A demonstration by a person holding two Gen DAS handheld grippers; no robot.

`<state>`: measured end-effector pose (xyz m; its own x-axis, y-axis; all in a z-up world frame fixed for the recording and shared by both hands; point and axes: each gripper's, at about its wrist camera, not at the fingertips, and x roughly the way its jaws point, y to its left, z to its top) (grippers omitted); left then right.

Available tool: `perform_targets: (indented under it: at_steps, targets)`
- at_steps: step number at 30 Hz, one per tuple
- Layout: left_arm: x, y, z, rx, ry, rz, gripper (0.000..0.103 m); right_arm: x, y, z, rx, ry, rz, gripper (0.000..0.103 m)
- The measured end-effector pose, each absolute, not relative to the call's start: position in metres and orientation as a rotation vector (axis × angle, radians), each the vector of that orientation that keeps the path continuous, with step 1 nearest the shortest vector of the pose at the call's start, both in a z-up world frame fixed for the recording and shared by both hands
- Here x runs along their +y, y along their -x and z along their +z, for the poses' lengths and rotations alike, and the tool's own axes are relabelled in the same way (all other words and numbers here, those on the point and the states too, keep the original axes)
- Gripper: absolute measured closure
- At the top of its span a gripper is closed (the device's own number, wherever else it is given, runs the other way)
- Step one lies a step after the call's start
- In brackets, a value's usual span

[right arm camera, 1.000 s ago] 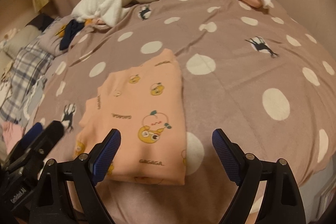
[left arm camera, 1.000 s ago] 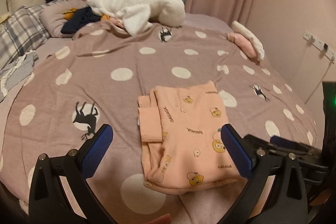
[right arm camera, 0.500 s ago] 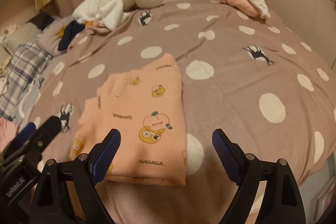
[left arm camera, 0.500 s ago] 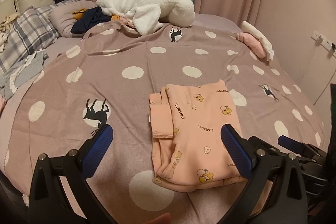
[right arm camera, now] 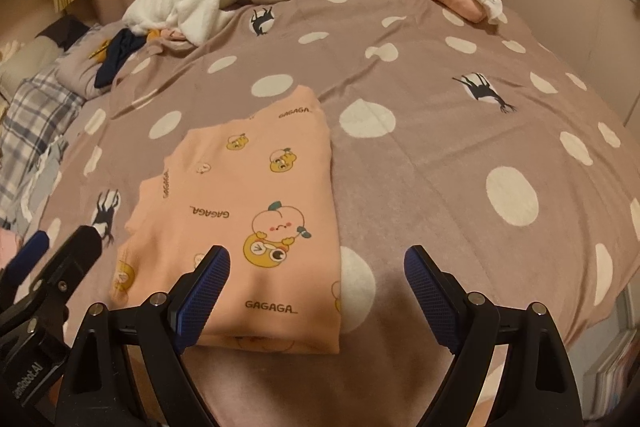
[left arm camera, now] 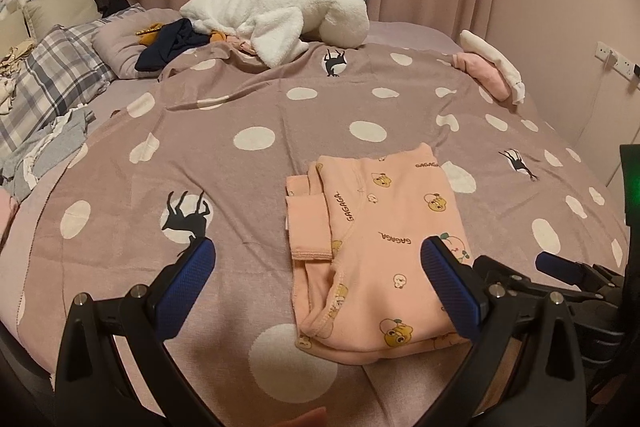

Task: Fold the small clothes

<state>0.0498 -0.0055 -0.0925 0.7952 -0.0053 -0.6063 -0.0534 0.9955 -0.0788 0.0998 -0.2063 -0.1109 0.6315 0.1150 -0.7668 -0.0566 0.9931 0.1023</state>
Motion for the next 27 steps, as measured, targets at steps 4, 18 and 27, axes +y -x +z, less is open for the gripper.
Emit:
perform_targets:
  at_steps: [4,18,27]
  targets:
    - [-0.005,-0.050,-0.092,0.650,0.088,0.032,0.000,-0.201,-0.101,-0.112,0.886,-0.054,0.109,0.015]
    - [-0.004,-0.051,-0.095,0.657,0.080,0.034,0.000,-0.195,-0.104,-0.115,0.908,-0.026,0.102,0.015]
    - [-0.005,-0.051,-0.096,0.665,0.076,0.032,0.000,-0.192,-0.104,-0.118,0.919,-0.013,0.098,0.014]
